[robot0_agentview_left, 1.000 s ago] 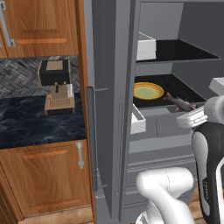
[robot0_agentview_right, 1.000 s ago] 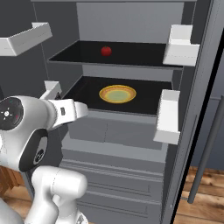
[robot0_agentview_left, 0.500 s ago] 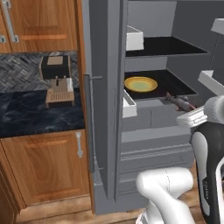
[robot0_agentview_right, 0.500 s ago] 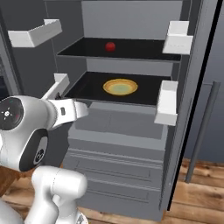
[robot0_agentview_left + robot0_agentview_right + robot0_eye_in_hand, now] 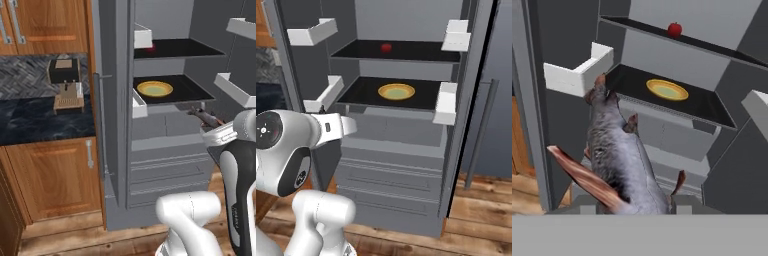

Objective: Transport the fish from the fridge to the microwave and turn on the microwave.

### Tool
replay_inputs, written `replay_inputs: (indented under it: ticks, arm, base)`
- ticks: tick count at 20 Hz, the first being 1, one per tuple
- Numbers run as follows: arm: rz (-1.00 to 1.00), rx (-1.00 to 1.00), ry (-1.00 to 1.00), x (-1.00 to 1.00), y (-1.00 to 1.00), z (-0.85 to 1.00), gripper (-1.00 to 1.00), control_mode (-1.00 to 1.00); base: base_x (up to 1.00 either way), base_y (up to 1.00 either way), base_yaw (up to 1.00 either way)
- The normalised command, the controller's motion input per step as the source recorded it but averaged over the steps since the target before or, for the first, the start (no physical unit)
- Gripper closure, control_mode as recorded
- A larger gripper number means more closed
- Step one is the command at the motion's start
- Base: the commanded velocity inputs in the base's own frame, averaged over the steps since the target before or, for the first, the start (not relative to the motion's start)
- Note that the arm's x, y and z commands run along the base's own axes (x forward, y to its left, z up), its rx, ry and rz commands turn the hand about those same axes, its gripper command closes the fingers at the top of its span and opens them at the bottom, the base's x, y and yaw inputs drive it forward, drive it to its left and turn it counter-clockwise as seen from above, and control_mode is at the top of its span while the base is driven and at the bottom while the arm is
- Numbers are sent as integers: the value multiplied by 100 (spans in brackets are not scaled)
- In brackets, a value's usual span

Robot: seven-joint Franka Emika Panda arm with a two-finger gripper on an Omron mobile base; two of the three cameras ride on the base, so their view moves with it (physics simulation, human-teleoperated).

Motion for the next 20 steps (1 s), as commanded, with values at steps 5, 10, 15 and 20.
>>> replay_inputs:
  ticks: [5, 10, 15, 20]
  arm:
    - [0, 0, 0, 0, 0, 0, 100, 100]
    - [0, 0, 0, 0, 0, 0, 100, 100]
    - [0, 0, 0, 0, 0, 0, 100, 100]
    - [0, 0, 0, 0, 0, 0, 100, 100]
  base:
    - [-36, 2, 2]
    - [-31, 4, 9]
    - [-52, 11, 14]
    - [-62, 14, 19]
